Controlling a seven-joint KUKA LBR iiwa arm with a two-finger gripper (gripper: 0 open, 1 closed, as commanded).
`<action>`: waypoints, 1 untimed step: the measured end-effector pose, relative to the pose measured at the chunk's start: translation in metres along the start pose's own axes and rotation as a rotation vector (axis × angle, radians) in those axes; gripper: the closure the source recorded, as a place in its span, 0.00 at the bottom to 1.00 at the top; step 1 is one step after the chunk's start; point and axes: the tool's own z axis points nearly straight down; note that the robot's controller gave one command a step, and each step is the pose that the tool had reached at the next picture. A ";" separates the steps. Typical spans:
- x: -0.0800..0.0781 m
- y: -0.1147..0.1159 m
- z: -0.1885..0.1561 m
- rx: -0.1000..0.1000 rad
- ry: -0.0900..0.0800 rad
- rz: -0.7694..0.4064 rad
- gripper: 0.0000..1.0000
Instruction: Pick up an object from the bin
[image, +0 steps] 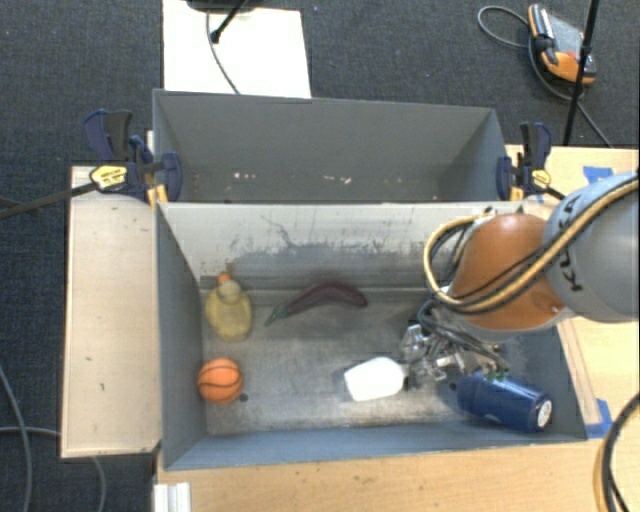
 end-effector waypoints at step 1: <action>0.001 0.003 -0.001 -0.004 0.006 -0.004 1.00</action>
Offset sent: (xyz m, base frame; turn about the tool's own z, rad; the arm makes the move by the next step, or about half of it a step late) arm 0.0001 0.0001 0.0857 0.0000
